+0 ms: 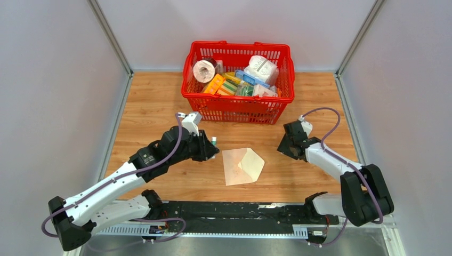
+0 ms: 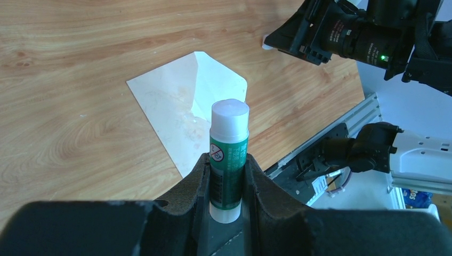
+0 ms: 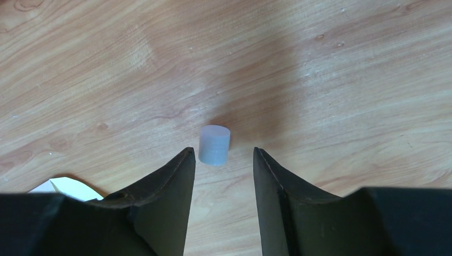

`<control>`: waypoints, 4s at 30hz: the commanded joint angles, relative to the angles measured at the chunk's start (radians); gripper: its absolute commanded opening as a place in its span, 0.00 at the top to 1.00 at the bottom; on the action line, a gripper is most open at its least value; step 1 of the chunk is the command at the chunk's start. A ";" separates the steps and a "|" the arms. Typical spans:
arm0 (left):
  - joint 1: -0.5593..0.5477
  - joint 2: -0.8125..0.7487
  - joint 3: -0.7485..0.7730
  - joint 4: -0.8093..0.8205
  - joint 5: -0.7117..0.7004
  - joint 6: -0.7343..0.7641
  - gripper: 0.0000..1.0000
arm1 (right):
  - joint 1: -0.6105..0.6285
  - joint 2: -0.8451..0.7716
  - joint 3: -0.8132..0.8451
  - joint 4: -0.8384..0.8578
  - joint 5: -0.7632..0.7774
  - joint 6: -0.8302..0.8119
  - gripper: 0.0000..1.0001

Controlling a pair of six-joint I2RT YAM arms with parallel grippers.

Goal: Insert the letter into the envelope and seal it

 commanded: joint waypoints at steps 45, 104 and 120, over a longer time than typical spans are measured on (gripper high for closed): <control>0.049 -0.059 -0.043 0.351 -0.008 -0.388 1.00 | 0.813 -0.257 0.354 0.298 0.057 -0.279 0.52; 0.049 -0.052 -0.021 0.378 -0.028 -0.233 0.54 | 0.859 -0.164 0.408 0.265 0.085 -0.215 1.00; 0.051 -0.032 -0.015 0.472 0.106 -0.102 1.00 | 0.860 -0.160 0.399 0.278 0.128 -0.198 1.00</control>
